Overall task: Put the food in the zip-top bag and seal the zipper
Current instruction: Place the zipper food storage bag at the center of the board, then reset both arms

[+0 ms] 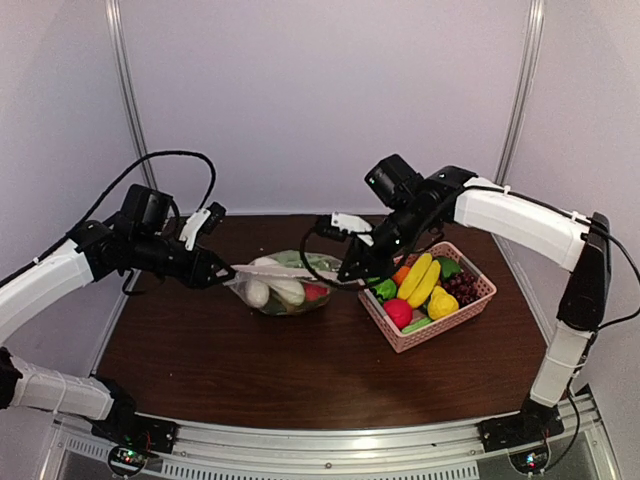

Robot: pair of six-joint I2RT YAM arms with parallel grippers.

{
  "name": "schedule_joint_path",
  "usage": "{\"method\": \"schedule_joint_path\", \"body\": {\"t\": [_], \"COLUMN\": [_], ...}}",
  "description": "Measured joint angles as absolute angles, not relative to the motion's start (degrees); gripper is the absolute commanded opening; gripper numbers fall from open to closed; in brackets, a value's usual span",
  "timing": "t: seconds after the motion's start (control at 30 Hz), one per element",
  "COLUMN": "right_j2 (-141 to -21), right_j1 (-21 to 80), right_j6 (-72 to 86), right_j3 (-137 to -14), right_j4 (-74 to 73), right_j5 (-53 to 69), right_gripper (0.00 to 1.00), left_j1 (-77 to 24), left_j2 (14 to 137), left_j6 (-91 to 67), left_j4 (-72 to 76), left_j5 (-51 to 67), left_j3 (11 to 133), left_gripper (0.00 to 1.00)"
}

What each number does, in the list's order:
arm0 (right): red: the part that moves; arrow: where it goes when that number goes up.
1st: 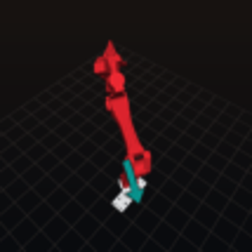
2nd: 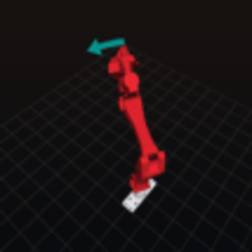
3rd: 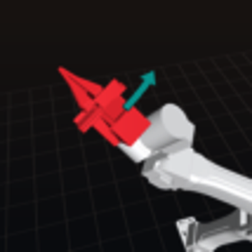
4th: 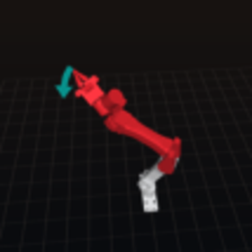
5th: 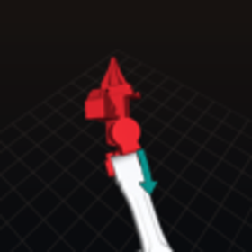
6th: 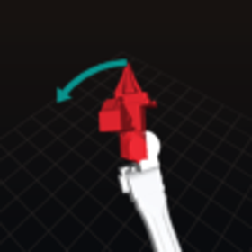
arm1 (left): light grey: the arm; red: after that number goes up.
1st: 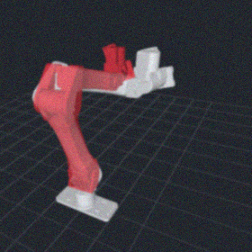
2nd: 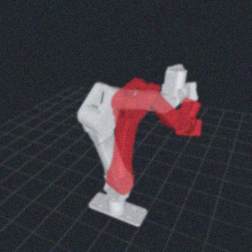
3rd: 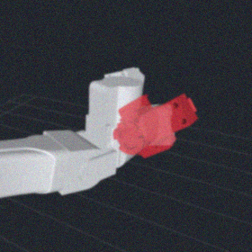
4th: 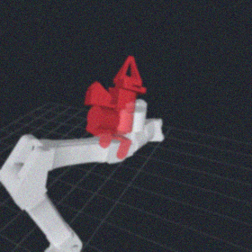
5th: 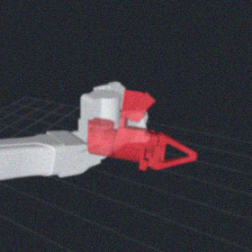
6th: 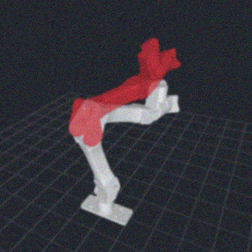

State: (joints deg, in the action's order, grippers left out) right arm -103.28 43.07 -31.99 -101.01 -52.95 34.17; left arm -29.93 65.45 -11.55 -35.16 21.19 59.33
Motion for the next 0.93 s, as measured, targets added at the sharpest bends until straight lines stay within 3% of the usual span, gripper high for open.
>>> {"method": "schedule_joint_path", "body": {"t": [0.07,0.17,0.27,0.3,0.33,0.53,0.7,0.93], "right_j2": [-101.69,-100.57,-97.12,-95.72,-93.43,-83.79,-80.58,-73.25], "right_j1": [45.58,47.79,47.13,46.52,45.28,32.32,19.2,10.63], "right_j6": [-34.26,-36.47,-38.81,-38.98,-39.33,-31.33,-19.73,-7.22], "right_j3": [-95.57,-94.19,-95.09,-95.31,-95.42,-94.17,-86.85,-68.55], "right_j4": [-55.4,-60.31,-64.34,-64.79,-64.9,-57.49,-44.91,-26.79], "right_j5": [34.76,36.36,37.76,38.2,39.0,39.79,34.74,14.17], "right_gripper": [0.44,0.61,0.79,0.97,0.99,1.0,1.0,1.0], "left_j1": [-29.93,-29.93,-29.93,-29.93,-29.93,-29.93,-29.93,-29.93], "left_j2": [63.7,60.42,55.86,54.92,54.13,55.09,59.61,63.68], "left_j6": [-12.69,-13.28,-12.86,-12.56,-12.1,-10.11,-7.68,-6.57], "left_j4": [-36.14,-36.73,-36.25,-36.03,-35.66,-31.07,-27.22,-21.87], "left_j5": [24.99,27.86,27.99,27.79,27.27,12.1,-5.08,-19.09], "left_j3": [57.54,57.08,58.02,58.57,59.4,61.82,61.25,60.16], "left_gripper": [0.59,0.76,0.84,0.86,0.88,0.98,0.98,0.98]}}
